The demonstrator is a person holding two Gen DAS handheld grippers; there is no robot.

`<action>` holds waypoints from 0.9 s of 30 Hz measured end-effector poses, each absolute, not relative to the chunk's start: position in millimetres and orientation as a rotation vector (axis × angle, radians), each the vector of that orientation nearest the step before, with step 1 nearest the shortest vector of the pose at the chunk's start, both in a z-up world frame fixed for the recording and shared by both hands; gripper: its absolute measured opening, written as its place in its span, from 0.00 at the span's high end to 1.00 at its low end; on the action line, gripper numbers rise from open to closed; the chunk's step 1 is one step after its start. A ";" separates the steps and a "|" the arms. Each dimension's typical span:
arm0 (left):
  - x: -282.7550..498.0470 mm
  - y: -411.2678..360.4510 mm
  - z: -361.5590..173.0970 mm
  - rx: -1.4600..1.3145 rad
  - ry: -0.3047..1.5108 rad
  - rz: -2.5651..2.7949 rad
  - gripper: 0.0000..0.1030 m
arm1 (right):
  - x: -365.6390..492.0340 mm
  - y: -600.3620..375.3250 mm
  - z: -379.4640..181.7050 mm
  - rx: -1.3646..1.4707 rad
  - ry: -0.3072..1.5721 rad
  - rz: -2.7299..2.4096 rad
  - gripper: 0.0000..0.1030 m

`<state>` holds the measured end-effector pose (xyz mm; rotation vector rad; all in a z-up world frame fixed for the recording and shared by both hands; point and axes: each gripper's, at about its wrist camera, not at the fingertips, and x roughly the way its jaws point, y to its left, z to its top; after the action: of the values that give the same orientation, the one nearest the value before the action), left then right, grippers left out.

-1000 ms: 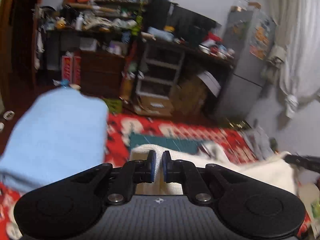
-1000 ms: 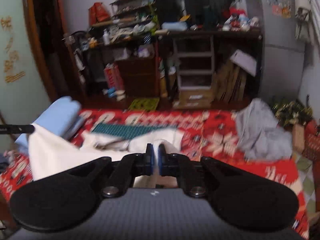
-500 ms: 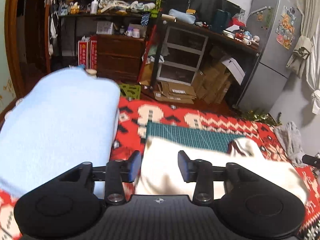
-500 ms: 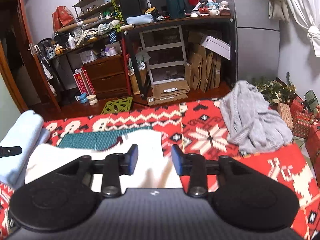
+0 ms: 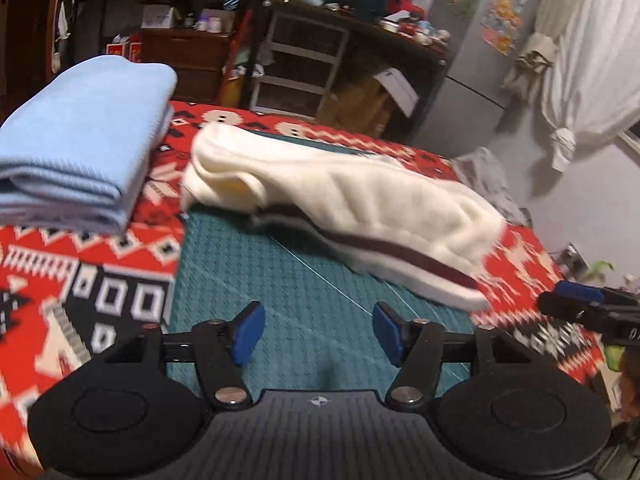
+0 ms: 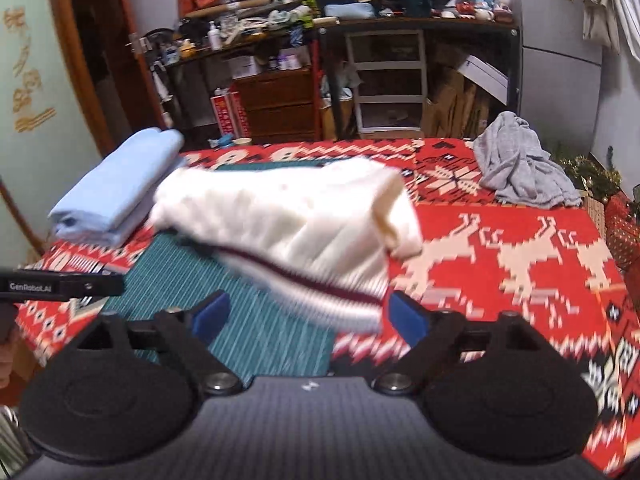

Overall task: Fold clothes
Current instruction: 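Fold the hem up over the vest toward the collar with both grippers, then release, then move both open grippers to the folded striped hem edge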

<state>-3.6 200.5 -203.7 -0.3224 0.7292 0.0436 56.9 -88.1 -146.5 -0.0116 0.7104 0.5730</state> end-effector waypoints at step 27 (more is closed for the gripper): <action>-35.2 141.0 -194.1 0.008 0.660 0.239 0.07 | -46.3 -66.0 -163.9 -0.317 0.600 0.419 0.00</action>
<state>-35.2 141.0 -194.1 0.0078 0.6601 0.2386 -46.3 -66.0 -163.9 -0.3173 0.6004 0.4194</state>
